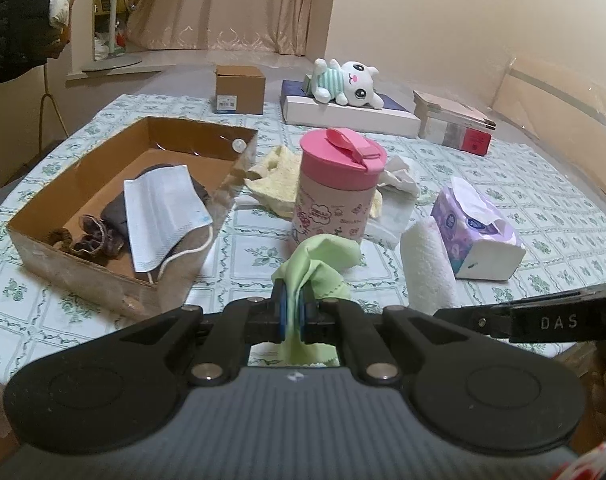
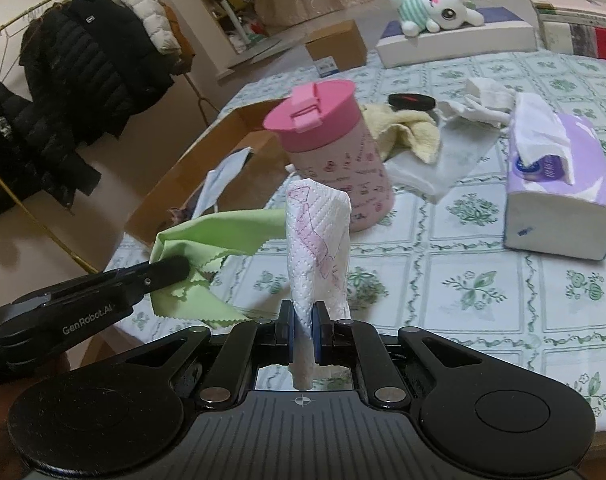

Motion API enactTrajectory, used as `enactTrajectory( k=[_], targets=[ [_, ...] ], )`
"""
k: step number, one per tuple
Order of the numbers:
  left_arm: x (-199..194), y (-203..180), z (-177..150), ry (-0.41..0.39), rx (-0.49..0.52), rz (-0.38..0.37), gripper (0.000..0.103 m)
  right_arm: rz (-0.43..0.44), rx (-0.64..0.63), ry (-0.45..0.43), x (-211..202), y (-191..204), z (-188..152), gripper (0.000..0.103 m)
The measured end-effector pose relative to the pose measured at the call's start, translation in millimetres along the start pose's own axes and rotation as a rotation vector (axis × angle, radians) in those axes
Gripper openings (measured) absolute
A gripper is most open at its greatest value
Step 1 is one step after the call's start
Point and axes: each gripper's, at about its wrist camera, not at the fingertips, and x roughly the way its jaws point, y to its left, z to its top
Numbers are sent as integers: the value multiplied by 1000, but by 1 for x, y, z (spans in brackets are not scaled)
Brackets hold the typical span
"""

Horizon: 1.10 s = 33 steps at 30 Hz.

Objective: Organize soft objects
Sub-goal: 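Carry the green cloth and white pad over the cardboard box with both grippers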

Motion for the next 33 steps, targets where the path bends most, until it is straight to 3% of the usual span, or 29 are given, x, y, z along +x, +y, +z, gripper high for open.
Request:
enactTrajectory(
  k=[12,19,33],
  targets=[
    [-8,21,4,-16,-32,15,5,23,-50,10,10,22,3,9],
    [-15,51,24,-57,-41,43,5,51,-142,2,27,53,20,9],
    [2,135,68,-78,-28,154,5,117,-189,14,117,111,75,9]
  ],
)
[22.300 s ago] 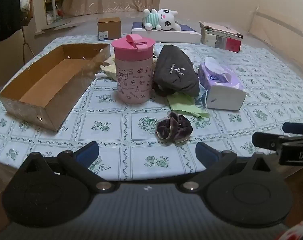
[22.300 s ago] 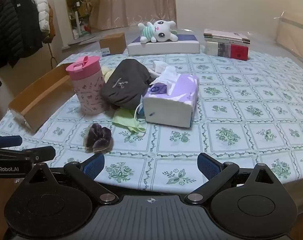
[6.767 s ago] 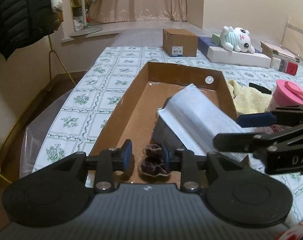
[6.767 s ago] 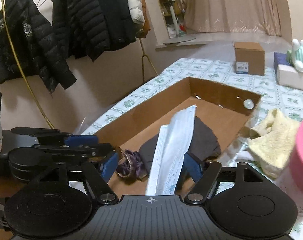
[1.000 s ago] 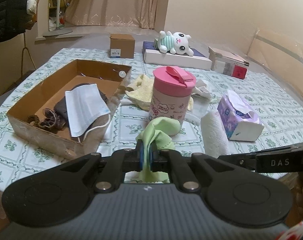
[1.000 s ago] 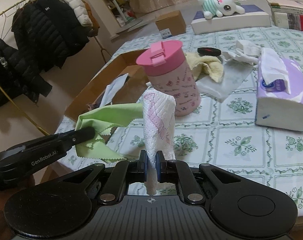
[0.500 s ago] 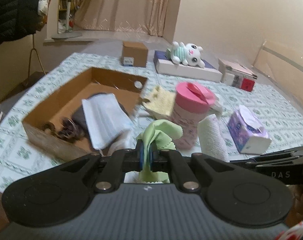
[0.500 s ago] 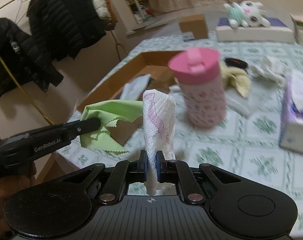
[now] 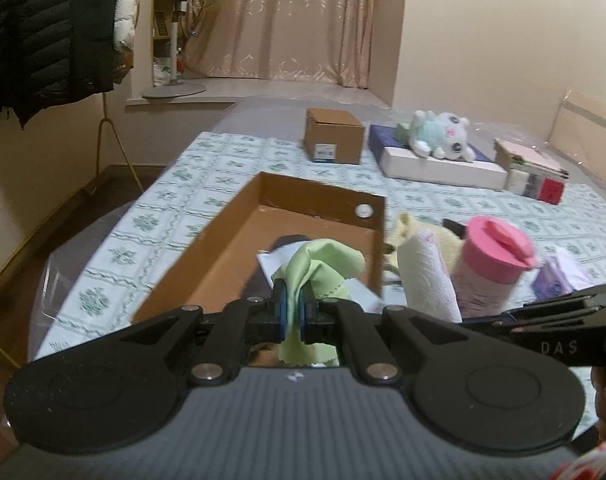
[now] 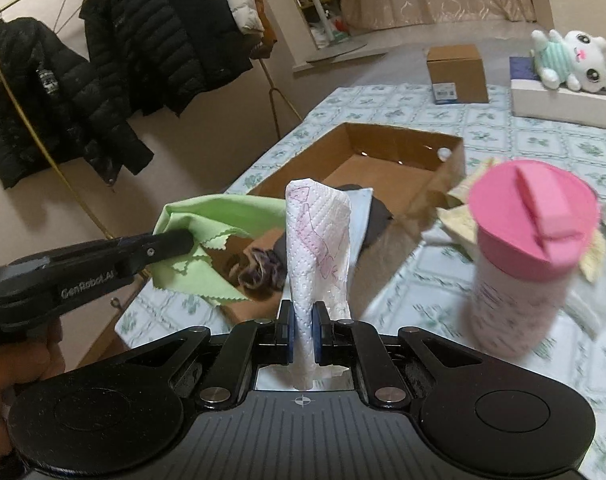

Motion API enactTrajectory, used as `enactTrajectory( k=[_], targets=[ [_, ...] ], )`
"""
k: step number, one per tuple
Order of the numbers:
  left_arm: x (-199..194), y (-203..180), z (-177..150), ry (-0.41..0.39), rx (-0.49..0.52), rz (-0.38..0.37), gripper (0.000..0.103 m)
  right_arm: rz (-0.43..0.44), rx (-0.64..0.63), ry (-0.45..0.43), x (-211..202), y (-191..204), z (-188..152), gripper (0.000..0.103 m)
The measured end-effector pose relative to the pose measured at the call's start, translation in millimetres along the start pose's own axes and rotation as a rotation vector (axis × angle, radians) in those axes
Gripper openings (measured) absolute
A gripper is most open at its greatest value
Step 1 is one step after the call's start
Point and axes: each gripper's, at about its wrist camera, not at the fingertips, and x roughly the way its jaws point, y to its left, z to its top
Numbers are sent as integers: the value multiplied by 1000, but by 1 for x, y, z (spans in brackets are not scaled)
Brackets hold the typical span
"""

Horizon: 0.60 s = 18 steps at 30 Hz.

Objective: Organize soft objects
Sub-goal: 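Carry the green cloth and white pad over the cardboard box with both grippers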

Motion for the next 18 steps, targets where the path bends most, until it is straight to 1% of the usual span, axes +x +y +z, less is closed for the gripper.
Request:
enactTrajectory(
  k=[10,18],
  targets=[
    [43,33,-2,38,-21,10,5,16,119,39,66,-10,28,9],
    [66,44,-7,68,-29,16,5,-11,146,53,99,-7,35,9]
  ],
)
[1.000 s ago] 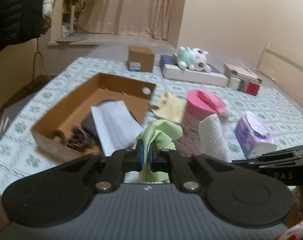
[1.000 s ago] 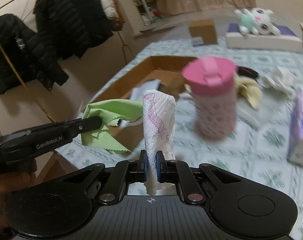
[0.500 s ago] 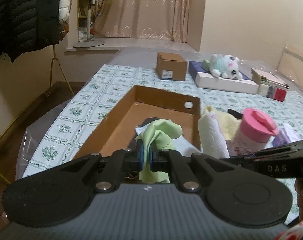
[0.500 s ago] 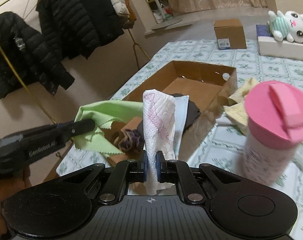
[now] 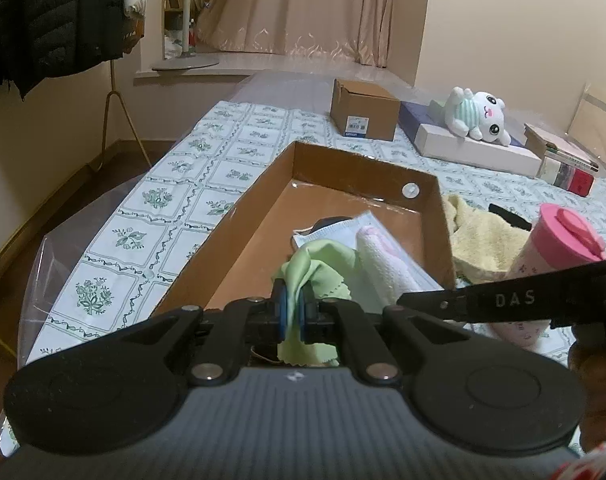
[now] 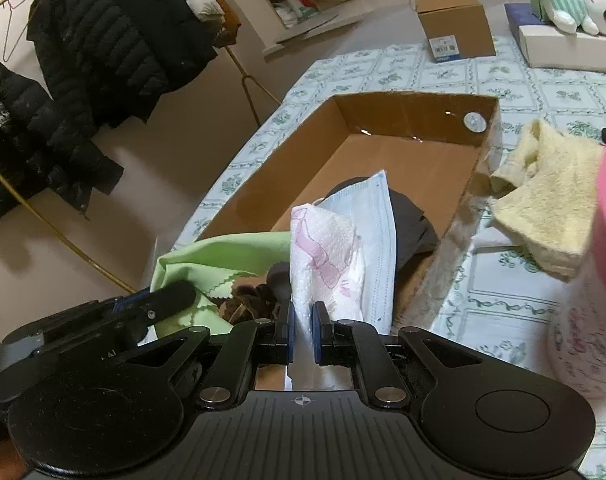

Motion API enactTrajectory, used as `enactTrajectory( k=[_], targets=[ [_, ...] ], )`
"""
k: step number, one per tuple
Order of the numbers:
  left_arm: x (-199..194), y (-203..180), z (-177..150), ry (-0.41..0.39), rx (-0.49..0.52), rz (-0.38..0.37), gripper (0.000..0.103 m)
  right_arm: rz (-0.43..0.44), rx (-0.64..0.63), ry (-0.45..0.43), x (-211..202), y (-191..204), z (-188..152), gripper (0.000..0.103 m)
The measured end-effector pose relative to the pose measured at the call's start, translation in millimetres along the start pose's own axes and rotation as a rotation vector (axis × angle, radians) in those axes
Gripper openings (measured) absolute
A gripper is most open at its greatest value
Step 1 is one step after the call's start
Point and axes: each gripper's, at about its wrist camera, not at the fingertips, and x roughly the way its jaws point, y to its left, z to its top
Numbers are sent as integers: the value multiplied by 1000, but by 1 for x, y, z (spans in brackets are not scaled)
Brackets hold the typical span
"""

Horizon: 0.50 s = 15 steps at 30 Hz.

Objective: Organize soft objects
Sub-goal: 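Carry the green cloth and white pad over the cardboard box with both grippers, then open both grippers to drop the cloth and pad into the box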

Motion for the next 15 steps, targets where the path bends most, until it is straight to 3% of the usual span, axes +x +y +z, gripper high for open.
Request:
enactTrajectory(
  k=[6,8,10,11,15],
  targets=[
    [14,4,-2,20,-9,11,6,-20,-57,27,14,6,-5,9],
    [18,5,-4,30,-18,9,10,-2,-76,29,13,6,-8,18],
    [19,4,-5,39,-21,4,21,-1,-96,16,9,7,-10,49],
    [19,4,-5,39,-21,6,27,-1,-104,4,6,7,-12,52],
    [9,4,-5,27,-27,23,30,-2,-134,-33,-12,11,-14,53]
  ],
)
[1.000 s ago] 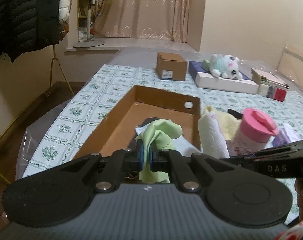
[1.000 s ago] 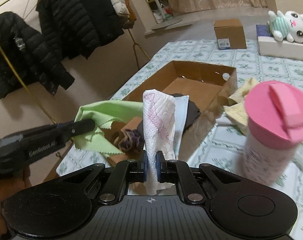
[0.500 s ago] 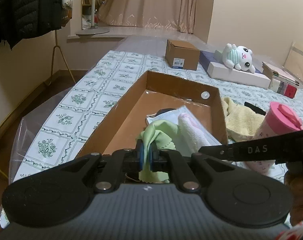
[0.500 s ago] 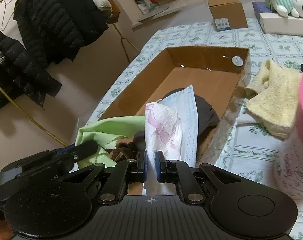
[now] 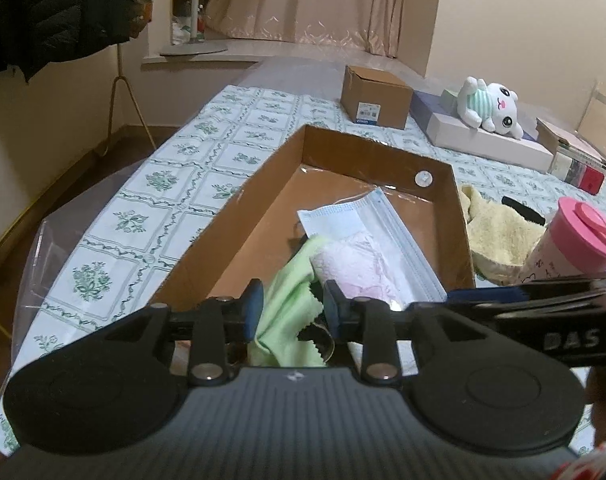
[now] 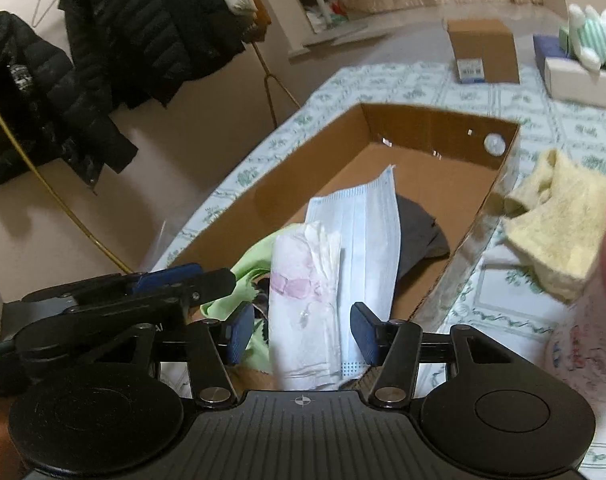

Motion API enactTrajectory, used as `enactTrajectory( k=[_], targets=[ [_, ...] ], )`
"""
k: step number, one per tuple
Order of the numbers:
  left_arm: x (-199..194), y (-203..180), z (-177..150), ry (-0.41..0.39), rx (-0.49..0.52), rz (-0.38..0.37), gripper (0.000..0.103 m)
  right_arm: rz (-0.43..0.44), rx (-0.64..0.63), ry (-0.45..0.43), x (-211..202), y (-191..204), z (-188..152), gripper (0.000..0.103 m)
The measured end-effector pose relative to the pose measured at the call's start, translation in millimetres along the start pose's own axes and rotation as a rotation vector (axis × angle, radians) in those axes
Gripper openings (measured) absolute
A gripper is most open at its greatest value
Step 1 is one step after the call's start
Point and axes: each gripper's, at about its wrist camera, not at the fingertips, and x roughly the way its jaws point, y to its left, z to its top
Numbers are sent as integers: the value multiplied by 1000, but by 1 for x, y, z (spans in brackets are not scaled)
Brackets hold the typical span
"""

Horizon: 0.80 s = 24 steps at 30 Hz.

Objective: Organize soft objects
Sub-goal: 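Open both grippers to drop the cloth and pad into the box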

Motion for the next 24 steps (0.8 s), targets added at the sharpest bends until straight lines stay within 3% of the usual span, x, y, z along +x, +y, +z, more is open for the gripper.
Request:
enactTrajectory(
  k=[14,24],
  targets=[
    [-69,-35,-24,-32,-19,9,46,-127,-65,-131,-110,4,-50,54],
    [-106,-92,-54,-43,-72,-64,63,-247,39,-166,-192,-42,-97,54]
  ],
)
